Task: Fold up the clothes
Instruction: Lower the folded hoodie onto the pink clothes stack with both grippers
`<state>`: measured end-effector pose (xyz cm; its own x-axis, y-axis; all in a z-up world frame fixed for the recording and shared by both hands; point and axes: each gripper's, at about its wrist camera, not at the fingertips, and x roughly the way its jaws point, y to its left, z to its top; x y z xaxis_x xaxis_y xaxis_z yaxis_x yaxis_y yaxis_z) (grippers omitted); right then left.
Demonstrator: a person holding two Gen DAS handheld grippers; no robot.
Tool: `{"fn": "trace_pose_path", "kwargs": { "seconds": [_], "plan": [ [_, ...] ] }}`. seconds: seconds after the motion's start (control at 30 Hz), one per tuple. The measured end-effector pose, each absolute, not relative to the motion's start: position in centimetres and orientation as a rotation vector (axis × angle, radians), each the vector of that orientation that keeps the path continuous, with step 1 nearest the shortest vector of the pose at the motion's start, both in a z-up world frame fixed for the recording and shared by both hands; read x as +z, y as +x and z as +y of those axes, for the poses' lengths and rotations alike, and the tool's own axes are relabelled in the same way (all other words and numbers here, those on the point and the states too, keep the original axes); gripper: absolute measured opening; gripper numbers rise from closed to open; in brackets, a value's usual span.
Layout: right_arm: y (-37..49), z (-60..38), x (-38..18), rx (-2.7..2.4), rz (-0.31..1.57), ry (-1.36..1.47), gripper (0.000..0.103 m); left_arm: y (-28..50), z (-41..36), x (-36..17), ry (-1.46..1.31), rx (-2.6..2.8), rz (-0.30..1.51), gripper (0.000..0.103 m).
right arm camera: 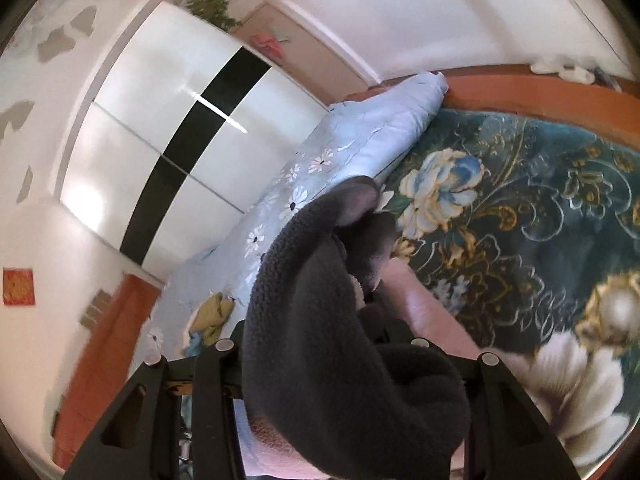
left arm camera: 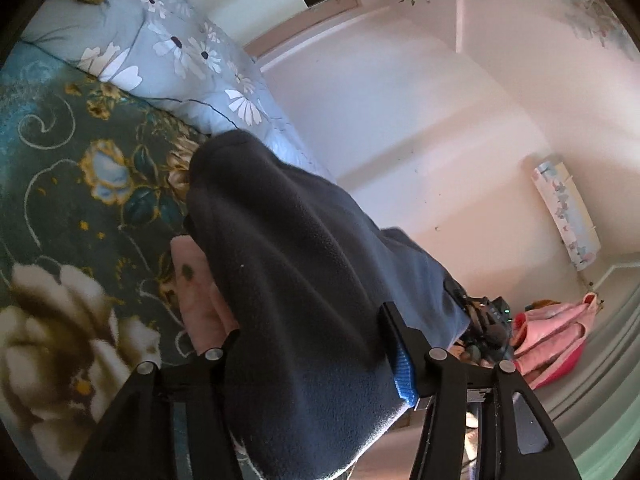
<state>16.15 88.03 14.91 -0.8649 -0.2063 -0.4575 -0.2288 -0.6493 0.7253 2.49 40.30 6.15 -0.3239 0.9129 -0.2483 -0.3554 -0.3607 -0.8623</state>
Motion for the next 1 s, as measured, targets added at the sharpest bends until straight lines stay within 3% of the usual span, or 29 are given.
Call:
{"fn": "trace_pose_path", "kwargs": {
  "seconds": [0.13,0.37,0.47,0.53,0.77,0.87,1.0],
  "plan": [
    [16.4,90.0,9.1,2.549,1.482,-0.861,0.047,2.3,40.7,5.9,-0.953,1.805,-0.883,0.059],
    [17.6,90.3,8.9,2.557,1.508,-0.783,0.05,2.1,41.4,6.4,-0.939,1.808,-0.846,0.061],
    [18.1,90.4,8.8,2.559,1.519,-0.75,0.06,1.4,40.5,6.4,-0.967,1.784,-0.874,0.06],
    [19.3,90.7,9.3,2.529,1.515,-0.7,0.065,1.1,38.9,6.5,-0.966,1.81,-0.921,0.061],
    [23.7,90.5,13.0,2.485,1.429,-0.518,0.066,-0.5,32.0,7.5,-1.012,1.975,-1.11,0.065],
    [24.8,88.9,16.0,2.523,1.32,-0.445,0.066,0.1,31.5,10.4,-0.964,2.061,-1.0,0.067],
    [22.9,84.5,19.5,2.603,1.059,-0.555,0.071,1.8,34.8,14.7,-0.904,2.166,-0.728,0.073]
  ]
}}
